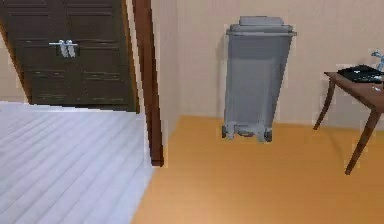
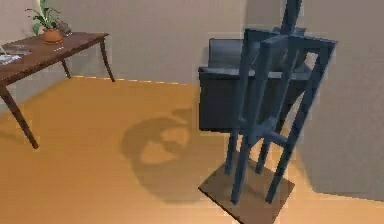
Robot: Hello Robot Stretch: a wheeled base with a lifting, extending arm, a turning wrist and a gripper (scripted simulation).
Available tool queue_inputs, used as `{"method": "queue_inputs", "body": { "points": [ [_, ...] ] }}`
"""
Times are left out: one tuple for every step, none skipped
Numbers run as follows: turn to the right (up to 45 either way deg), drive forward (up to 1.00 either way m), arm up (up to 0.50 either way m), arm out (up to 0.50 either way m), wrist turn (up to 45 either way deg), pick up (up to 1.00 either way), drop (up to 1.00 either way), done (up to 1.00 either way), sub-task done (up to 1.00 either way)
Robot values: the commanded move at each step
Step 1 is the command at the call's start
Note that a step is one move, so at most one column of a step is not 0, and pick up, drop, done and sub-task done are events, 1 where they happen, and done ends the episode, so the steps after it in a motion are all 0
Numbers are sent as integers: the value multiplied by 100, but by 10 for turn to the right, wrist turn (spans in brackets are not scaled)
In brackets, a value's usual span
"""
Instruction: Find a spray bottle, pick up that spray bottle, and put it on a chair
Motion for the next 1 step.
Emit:
{"method": "queue_inputs", "body": {
  "points": [
    [-450, 0, 0, 0, 0, 0, 0, 0, 0]
  ]
}}
